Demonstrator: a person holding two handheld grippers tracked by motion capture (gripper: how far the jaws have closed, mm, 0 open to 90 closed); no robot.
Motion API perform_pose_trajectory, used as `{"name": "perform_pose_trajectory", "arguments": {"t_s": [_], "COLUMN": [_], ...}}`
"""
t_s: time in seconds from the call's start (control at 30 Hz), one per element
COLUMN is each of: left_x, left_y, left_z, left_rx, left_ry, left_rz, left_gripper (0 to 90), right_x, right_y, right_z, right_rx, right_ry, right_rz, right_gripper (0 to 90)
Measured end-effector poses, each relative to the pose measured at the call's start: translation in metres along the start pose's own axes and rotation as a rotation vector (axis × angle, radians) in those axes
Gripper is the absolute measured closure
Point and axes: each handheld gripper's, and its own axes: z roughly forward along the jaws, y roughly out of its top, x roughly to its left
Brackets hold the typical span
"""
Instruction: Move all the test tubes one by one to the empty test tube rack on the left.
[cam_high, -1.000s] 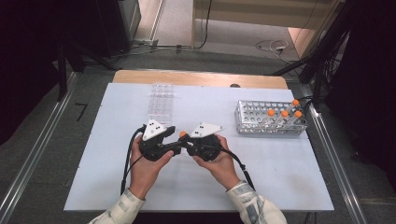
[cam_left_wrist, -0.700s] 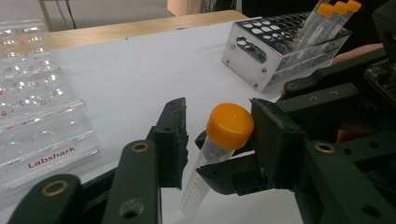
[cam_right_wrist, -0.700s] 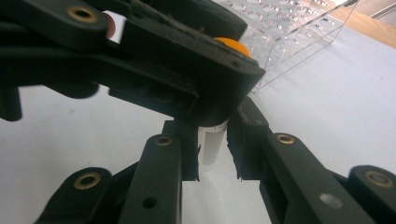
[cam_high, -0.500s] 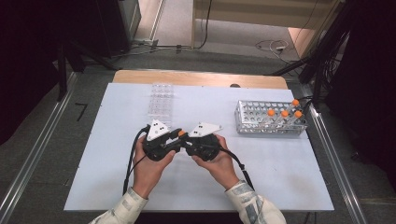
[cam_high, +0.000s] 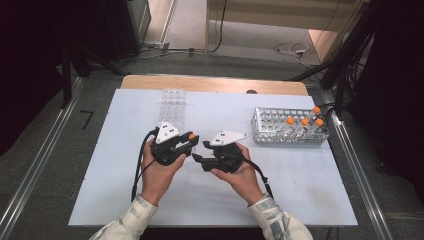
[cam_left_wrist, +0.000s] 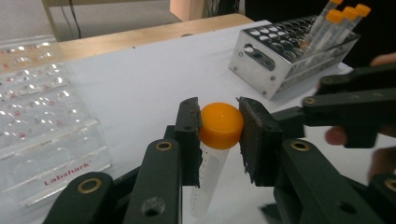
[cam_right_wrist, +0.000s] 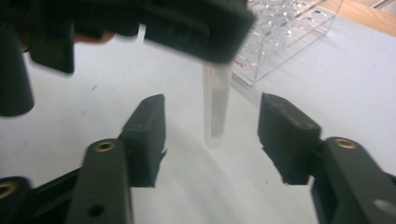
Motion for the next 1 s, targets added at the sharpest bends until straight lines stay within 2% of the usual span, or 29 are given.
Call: {"name": "perform_pose_trajectory", "arguments": {"t_s": [0.13,0.3,0.47,0.8,1.0], "left_x": [0.007,0.017,0.026,0.046,0.060], "left_y": [0.010,0.025,0.042,0.056,0.064], "left_z": [0.000,0.000,0.004,0.013,0.009], "left_rx": [-0.013,-0.032,-0.040,-0.046,-0.078], "left_ry": [0.008,0.023,0.048,0.084,0.110], "left_rz": [-0.016,-0.032,-0.029,-0.064,-0.087], "left_gripper": [70.3,70.3,70.3,70.3,70.4], "right_x": [-0.004,-0.010,-0.019,-0.028,-0.030], "right_y": [-0.008,-0.022,-0.034,-0.039,-0.040], "right_z": [-0.013,-0.028,-0.039,-0.047,-0.049], "right_rx": [0.001,0.003,0.009,0.001,-0.004], "right_ry": [0.003,-0.004,-0.023,-0.037,-0.039], "right_rz": [0.019,0.027,0.046,0.072,0.074], "right_gripper": [33.8,33.4,33.4,33.4,33.5]}}
